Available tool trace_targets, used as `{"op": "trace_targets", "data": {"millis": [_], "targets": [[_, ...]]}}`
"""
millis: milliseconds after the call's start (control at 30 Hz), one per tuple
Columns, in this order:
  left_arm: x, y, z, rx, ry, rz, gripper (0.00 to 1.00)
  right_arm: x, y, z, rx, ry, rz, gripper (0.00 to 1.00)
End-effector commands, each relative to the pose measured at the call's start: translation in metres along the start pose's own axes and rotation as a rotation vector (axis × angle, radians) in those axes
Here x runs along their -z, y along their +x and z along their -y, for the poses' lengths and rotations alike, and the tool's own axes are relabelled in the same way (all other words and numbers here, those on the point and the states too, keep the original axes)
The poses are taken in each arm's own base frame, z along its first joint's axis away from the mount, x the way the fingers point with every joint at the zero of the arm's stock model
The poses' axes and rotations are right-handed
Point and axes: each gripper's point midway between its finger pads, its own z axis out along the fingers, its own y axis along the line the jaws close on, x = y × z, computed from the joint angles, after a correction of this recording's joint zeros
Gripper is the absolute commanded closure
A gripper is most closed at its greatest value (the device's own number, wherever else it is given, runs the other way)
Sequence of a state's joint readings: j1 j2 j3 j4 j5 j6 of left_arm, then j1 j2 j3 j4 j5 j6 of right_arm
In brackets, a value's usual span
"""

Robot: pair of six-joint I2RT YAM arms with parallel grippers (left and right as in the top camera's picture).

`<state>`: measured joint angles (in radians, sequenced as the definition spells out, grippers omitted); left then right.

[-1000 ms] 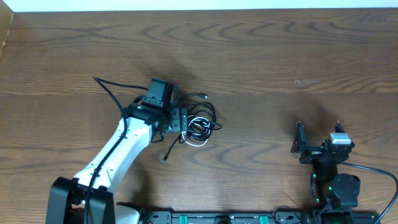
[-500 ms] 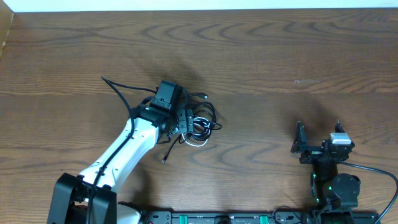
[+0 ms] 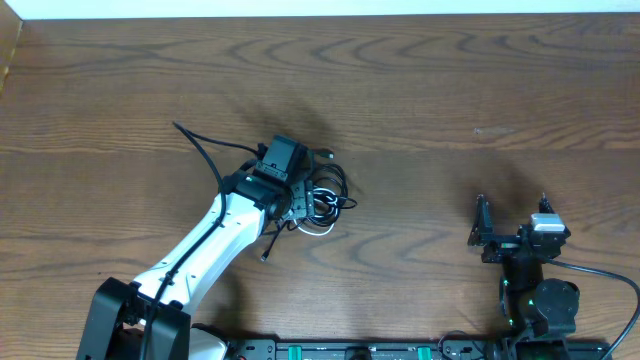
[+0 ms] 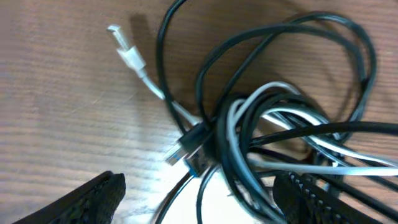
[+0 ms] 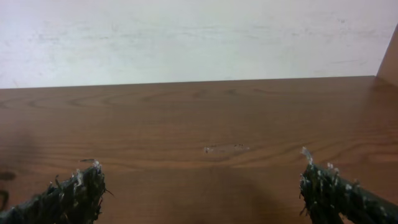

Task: Untangle cables
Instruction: 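Close the left gripper on the cable bundle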

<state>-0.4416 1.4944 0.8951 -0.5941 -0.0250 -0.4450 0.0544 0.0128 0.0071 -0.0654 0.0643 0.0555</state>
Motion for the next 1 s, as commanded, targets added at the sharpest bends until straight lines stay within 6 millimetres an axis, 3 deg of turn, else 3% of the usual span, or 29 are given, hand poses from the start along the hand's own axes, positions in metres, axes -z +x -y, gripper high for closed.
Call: {"op": "trace_targets", "data": {"millis": [0,567,967], "targets": [[-0.002,0.001,-0.014,0.029,-0.079,0.009,0.19,0.0,0.001,0.002,0.012,0.009,0.0,0.01],[-0.003,0.012,-0.019,0.045,-0.105,-0.037,0.25,0.0,0.001,0.002,0.012,0.009,0.0,0.01],[-0.019,0.035,0.008,-0.019,-0.093,-0.098,0.3,0.0,0.001,0.002,0.012,0.009,0.0,0.01]]}}
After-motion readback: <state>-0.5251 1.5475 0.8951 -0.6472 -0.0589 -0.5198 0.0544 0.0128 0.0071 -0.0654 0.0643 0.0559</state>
